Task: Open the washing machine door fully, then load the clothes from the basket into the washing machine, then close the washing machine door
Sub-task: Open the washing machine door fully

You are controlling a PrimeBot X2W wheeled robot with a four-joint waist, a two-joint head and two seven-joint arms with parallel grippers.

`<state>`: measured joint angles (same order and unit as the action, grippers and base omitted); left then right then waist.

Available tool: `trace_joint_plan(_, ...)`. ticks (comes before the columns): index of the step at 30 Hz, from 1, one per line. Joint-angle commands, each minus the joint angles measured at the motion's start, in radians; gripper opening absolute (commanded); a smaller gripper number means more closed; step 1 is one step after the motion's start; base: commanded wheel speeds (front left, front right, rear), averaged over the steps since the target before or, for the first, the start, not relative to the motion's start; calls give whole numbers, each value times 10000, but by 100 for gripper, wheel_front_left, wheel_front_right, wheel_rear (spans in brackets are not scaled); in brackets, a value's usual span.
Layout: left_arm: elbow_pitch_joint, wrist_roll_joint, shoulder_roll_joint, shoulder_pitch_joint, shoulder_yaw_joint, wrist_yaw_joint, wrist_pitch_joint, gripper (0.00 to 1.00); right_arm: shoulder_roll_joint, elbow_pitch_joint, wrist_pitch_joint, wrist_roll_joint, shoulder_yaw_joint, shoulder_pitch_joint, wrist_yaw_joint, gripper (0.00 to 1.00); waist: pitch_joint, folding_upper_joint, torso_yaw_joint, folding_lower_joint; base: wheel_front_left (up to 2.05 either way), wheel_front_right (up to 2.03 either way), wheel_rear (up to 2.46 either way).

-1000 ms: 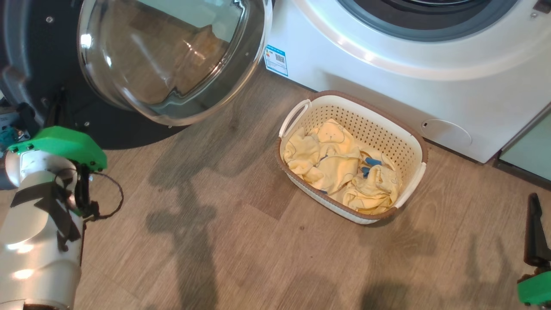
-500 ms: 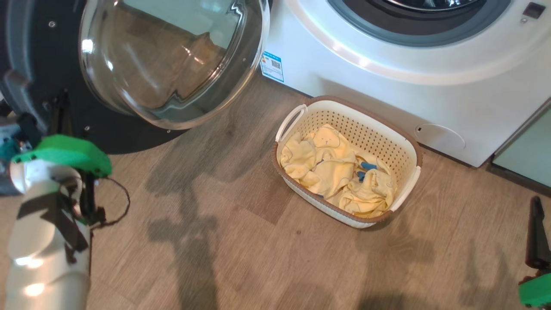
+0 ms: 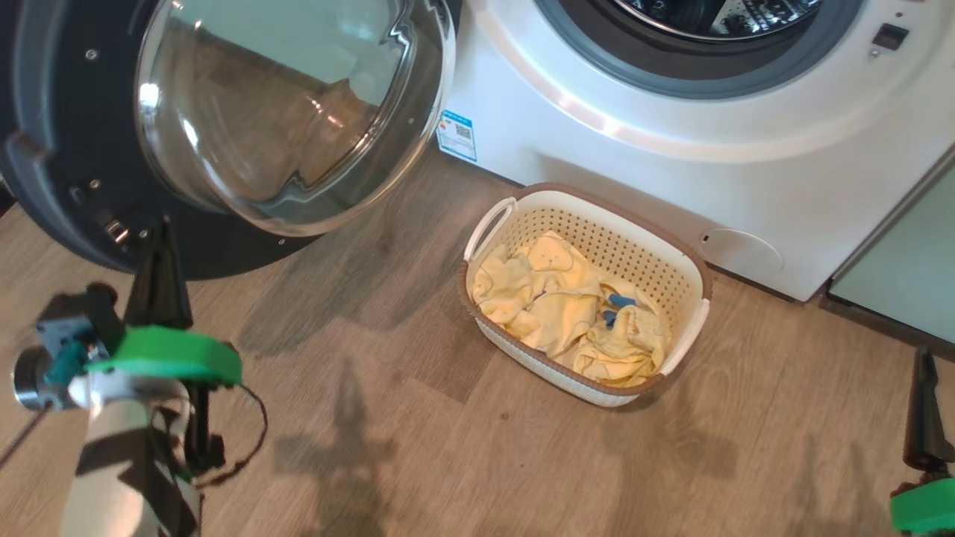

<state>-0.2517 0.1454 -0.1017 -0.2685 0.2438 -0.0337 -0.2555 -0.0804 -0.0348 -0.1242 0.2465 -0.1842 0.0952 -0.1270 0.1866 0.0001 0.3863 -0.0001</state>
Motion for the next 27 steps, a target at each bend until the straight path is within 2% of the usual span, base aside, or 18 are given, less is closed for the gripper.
trace_joint_plan(1,803,-143,-145,146,229,-50,-62,0,-61,-273,-123,37,169,-223,-37,100,-56,-1,-100,1,0,0,0)
trace_joint_plan(6,1751,-254,96,866,-33,-132,-62,0,35,-272,-176,20,221,-216,-37,100,-136,-1,-323,1,0,0,0)
trace_joint_plan(14,2722,-298,370,1732,-1237,-350,-21,0,177,-292,-223,-89,420,-229,-37,100,-285,-1,-1040,1,0,0,0)
trace_joint_plan(15,2747,-249,388,1772,-1382,-373,27,21,190,-292,-236,-93,461,-241,-37,100,-303,-1,-1167,1,0,0,0)
trace_joint_plan(17,2764,-223,410,1806,-1633,-390,128,45,211,-287,-272,-131,539,-262,-37,100,-345,-1,-1439,1,0,0,0)
trace_joint_plan(19,2763,-210,417,1817,-1816,-429,197,78,231,-290,-291,-141,595,-268,-37,100,-385,-1,-1717,1,0,0,0)
trace_joint_plan(20,2732,-215,419,1806,-1960,-455,279,100,248,-312,-327,-164,626,-251,-37,100,-431,-1,-1993,1,0,0,0)
trace_joint_plan(27,2421,-248,325,1748,-2179,-449,632,100,282,-273,-413,-224,693,-174,-37,100,-603,-1,-2937,1,0,0,0)
